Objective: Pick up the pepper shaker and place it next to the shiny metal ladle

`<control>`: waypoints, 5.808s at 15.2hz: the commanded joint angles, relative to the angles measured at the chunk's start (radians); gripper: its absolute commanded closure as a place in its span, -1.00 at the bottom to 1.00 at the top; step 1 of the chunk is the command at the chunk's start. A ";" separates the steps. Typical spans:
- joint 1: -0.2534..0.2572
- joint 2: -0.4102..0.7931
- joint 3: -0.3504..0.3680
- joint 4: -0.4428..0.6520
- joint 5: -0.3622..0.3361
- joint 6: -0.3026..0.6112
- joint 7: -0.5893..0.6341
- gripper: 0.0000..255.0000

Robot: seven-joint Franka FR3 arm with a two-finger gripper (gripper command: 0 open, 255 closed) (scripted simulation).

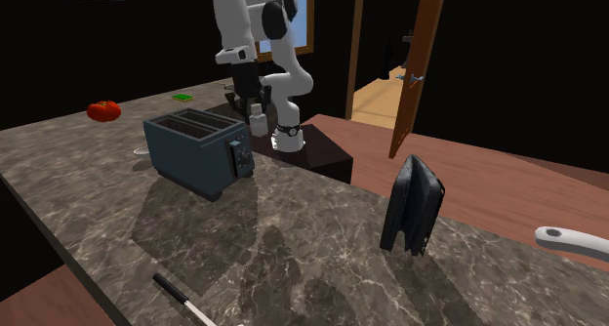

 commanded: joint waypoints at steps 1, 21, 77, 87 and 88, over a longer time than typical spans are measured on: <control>-0.030 -0.056 -0.014 -0.045 -0.030 -0.009 -0.024 1.00; -0.379 -0.292 -0.222 -0.097 -0.222 -0.200 -0.449 1.00; -0.098 -0.152 -1.092 0.058 -0.418 0.040 -0.943 1.00; -0.179 -0.145 -0.978 0.133 -0.375 -0.079 -0.966 -1.00; -0.179 -0.146 -0.978 0.133 -0.376 -0.079 -0.966 -1.00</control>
